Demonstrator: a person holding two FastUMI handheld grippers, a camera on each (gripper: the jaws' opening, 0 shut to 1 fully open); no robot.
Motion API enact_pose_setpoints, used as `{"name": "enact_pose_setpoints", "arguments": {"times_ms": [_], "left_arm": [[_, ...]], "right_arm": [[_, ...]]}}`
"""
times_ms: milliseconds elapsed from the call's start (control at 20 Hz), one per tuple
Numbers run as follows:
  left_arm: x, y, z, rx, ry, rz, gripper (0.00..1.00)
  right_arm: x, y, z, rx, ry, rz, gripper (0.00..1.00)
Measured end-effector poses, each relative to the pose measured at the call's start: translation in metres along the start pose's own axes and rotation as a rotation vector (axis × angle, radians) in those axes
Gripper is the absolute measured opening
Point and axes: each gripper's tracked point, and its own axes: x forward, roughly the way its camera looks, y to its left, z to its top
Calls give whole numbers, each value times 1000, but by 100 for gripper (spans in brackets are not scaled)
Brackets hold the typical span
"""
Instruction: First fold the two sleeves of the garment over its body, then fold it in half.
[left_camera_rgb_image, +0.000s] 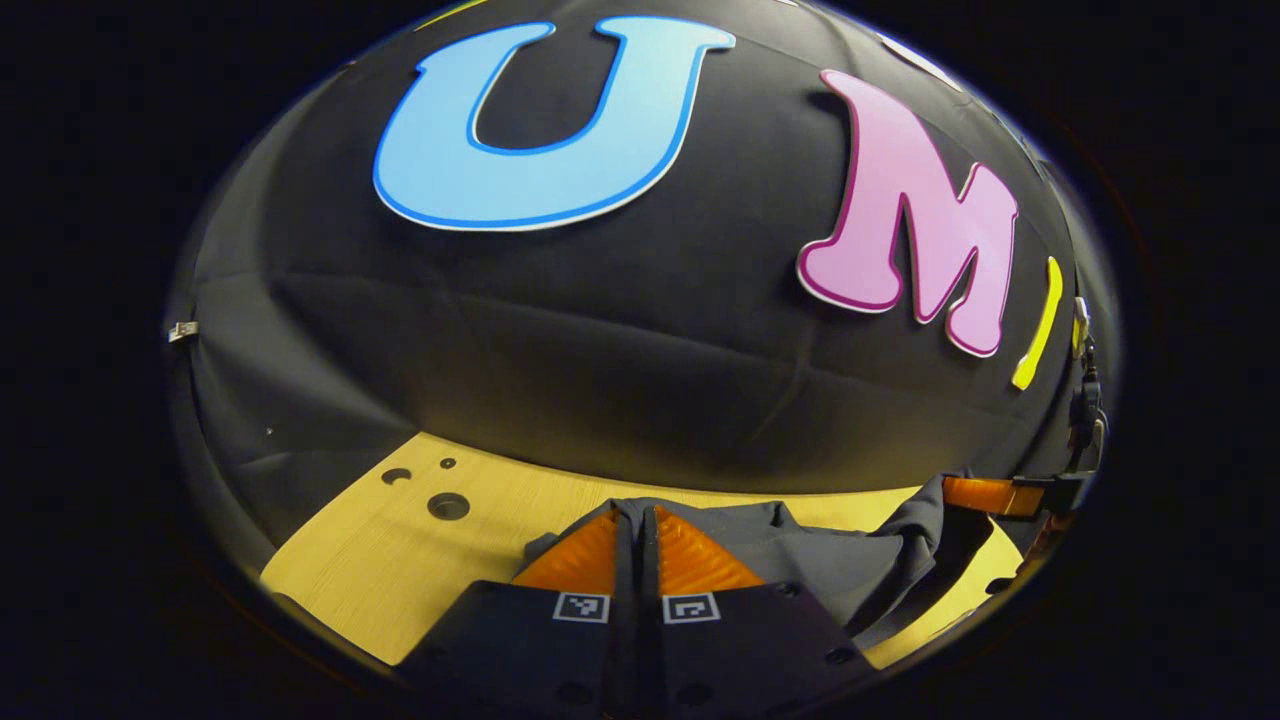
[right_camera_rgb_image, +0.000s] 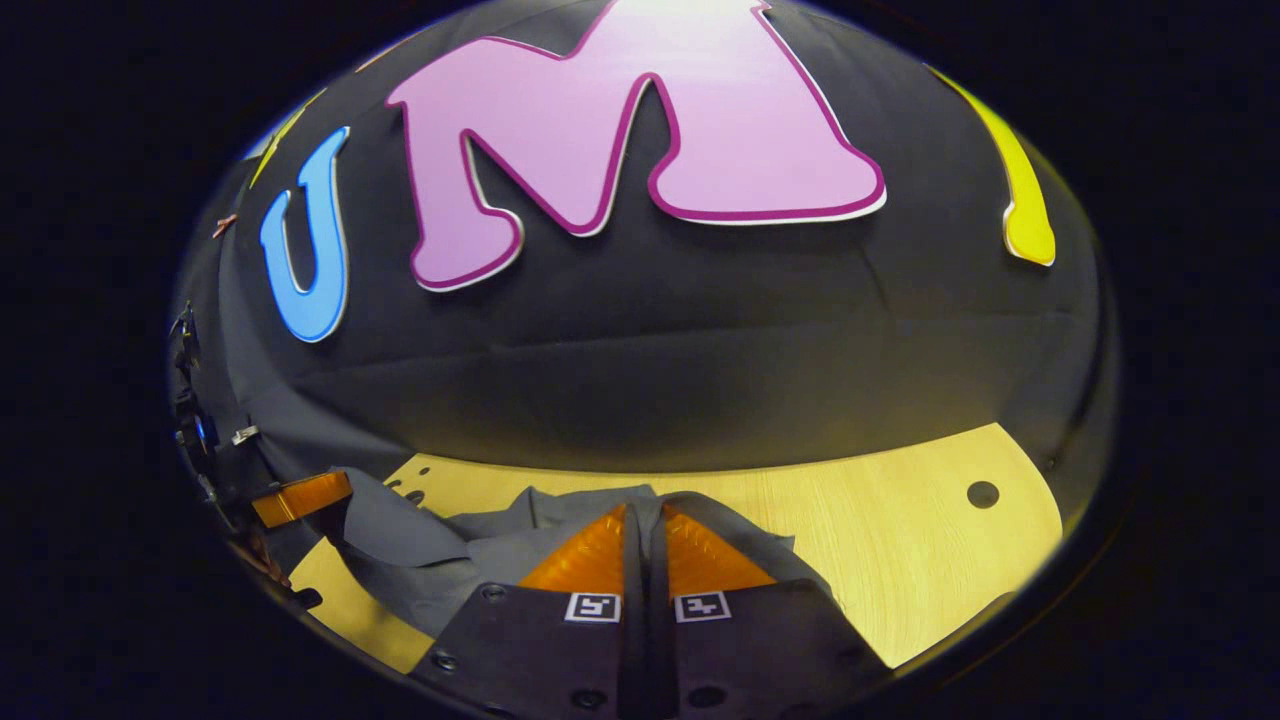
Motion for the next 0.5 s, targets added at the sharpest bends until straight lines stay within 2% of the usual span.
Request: {"name": "enact_pose_setpoints", "arguments": {"times_ms": [250,350,400,450,500], "left_arm": [[50,2,-21,32,31,5,5],[63,2,-28,41,32,6,5],[68,1,-30,45,31,6,9],[72,2,-33,52,31,10,5],[75,2,-37,58,35,13,7]], "right_arm": [[41,-12,-16,-19,18,-29,5],[52,-16,-24,-22,23,-42,5],[58,-20,-29,-21,28,-51,5],[62,-23,-35,-14,38,-56,5],[66,-26,-42,-3,52,-64,5]]}}
